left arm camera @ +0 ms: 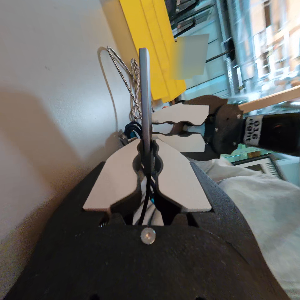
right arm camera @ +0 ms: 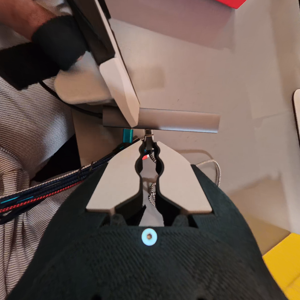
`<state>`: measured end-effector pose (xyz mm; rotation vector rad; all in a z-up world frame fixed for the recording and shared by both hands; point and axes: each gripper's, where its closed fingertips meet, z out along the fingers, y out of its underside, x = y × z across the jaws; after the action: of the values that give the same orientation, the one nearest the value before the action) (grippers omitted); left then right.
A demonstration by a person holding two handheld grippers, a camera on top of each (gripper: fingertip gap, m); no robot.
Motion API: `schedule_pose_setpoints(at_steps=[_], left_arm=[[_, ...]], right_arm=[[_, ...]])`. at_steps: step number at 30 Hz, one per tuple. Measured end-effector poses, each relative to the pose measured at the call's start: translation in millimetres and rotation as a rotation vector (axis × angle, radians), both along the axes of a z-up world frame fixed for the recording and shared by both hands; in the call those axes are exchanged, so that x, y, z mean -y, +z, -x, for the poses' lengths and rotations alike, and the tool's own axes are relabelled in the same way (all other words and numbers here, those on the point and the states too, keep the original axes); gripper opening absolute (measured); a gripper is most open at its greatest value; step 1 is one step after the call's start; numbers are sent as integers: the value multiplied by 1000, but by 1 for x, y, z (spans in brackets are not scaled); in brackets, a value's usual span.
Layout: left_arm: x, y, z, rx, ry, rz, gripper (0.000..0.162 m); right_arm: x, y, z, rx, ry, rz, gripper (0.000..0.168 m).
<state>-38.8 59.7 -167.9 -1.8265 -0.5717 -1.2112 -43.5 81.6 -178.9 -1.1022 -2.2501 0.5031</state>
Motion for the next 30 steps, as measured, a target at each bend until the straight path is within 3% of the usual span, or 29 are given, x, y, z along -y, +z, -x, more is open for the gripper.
schedule_pose_setpoints(at_steps=[3, 12, 22, 30], left_arm=[[-1, 0, -1, -106, 3, 18, 11], [-2, -4, -2, -171, 23, 50, 12], [-1, -2, -7, -111, -18, 23, 10], [-1, -7, -11, -97, -43, 20, 12]], right_arm=[[0, 0, 0, 7, -9, 3, 11], [-1, -1, -1, 8, -26, -31, 11], [3, 1, -2, 24, 6, 129, 11], [11, 2, -3, -7, 79, 113, 11]])
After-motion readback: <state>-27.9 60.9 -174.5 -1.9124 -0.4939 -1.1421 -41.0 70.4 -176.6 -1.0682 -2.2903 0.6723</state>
